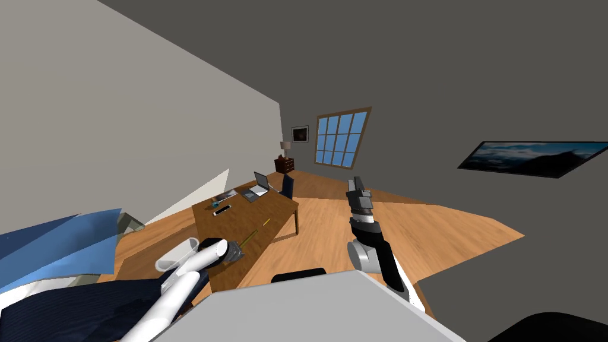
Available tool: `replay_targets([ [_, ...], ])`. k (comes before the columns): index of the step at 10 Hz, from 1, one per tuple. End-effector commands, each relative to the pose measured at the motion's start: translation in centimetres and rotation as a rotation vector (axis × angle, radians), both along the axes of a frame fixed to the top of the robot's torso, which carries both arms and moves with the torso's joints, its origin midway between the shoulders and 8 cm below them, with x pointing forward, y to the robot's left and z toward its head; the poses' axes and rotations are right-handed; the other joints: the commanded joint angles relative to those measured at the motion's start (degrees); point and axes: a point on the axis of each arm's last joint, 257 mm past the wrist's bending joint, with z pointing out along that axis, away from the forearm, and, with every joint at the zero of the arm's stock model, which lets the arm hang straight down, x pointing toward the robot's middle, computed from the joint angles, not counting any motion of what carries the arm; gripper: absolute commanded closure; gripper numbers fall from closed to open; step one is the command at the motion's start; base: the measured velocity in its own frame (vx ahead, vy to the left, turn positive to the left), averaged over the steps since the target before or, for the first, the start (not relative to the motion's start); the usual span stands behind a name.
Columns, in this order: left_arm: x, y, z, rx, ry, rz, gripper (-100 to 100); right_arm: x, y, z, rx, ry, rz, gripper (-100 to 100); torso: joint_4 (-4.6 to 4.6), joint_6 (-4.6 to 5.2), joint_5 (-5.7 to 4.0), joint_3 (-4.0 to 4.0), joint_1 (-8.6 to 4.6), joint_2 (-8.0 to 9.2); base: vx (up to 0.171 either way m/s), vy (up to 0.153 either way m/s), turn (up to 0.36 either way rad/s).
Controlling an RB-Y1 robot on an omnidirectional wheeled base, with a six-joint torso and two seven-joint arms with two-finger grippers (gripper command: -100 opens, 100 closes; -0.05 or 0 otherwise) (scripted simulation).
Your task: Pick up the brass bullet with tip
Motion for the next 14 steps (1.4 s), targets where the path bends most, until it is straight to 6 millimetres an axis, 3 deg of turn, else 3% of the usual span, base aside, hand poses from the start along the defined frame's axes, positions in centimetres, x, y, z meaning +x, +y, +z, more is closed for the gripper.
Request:
replay_targets([
  [1, -0.4, -0.1, -0.3, -0.012, 0.034, 0.002, -100, 0.0, 0.0, 0.0, 0.000, 0.000, 0.000, 0, 0.00, 0.00, 0.00, 0.00, 0.00, 0.00, 0.032, 0.056, -0.079],
  [3, -0.6, 0.0, -0.4, -0.016, 0.044, 0.003, -100, 0.0, 0.0, 0.0, 0.000, 0.000, 0.000, 0, -0.01, 0.00, 0.00, -0.03, 0.02, -0.05, 0.044, 0.048, -0.067],
  [4, -0.7, -0.1, -0.5, -0.018, 0.049, 0.003, 0, 0.0, 0.0, 0.0, 0.000, 0.000, 0.000, 0, -0.01, -0.02, -0.01, 0.00, -0.08, 0.01, 0.005, 0.006, 0.004],
  [5, -0.8, -0.6, -1.3, -0.017, 0.047, 0.008, -100, 0.0, 0.0, 0.0, 0.000, 0.000, 0.000, 0, 0.01, -0.02, -0.03, 0.05, -0.18, 0.09, 0.019, 0.026, -0.031],
  [8, -1.0, -1.1, -2.3, -0.019, 0.048, 0.011, -100, 0.0, 0.0, 0.0, 0.000, 0.000, 0.000, 0, 0.01, -0.02, 0.00, 0.03, -0.06, 0.06, 0.018, 0.038, -0.025],
  [9, -1.0, -1.1, -2.3, -0.017, 0.046, 0.011, 100, 0.0, 0.0, 0.0, 0.000, 0.000, 0.000, 0, 0.02, -0.02, -0.02, 0.05, -0.14, 0.10, 0.000, 0.000, 0.000],
  [13, -0.9, -1.0, -2.2, -0.016, 0.043, 0.011, 100, 0.0, 0.0, 0.0, 0.000, 0.000, 0.000, 0, -0.09, 0.02, 0.13, -0.06, -0.05, -0.03, 0.001, 0.002, 0.002],
  [14, -0.9, -1.0, -2.2, -0.016, 0.043, 0.011, 0, 0.0, 0.0, 0.0, 0.000, 0.000, 0.000, 0, -0.09, 0.02, 0.13, -0.07, -0.04, -0.04, 0.000, 0.000, 0.000],
])
